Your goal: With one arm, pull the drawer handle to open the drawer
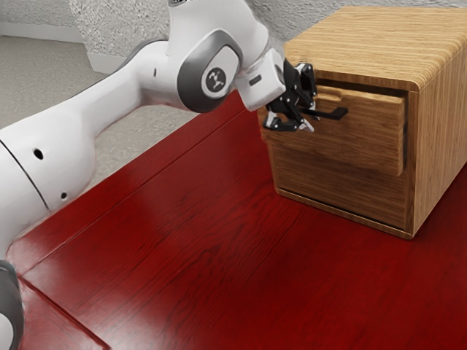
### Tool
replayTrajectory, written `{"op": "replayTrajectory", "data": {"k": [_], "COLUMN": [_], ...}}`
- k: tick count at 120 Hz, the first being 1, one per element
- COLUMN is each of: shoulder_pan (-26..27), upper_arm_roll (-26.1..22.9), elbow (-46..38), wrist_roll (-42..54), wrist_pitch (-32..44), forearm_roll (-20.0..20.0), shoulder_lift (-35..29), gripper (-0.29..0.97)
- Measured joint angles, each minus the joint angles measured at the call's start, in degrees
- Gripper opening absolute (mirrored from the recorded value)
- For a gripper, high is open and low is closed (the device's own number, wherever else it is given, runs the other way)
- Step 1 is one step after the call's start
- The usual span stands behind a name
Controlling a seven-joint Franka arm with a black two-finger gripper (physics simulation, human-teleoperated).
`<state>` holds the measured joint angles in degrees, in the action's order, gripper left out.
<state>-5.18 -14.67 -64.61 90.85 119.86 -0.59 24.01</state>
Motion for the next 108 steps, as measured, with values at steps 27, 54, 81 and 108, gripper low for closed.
{"op": "replayTrajectory", "data": {"k": [27,54,81,108], "shoulder_pan": [-0.3,-0.7,-1.8,-2.1], "upper_arm_roll": [0.0,-0.2,-0.2,-0.3], "elbow": [-10.6,-16.5,-24.6,-29.6], "wrist_roll": [-0.7,-1.7,-2.9,-3.9], "wrist_pitch": [3.6,5.7,6.6,7.2], "forearm_roll": [0.6,0.5,0.5,1.3], "shoulder_lift": [-9.0,-12.9,-20.3,-23.3], "gripper": [-0.09,-0.11,-0.09,-0.10]}}
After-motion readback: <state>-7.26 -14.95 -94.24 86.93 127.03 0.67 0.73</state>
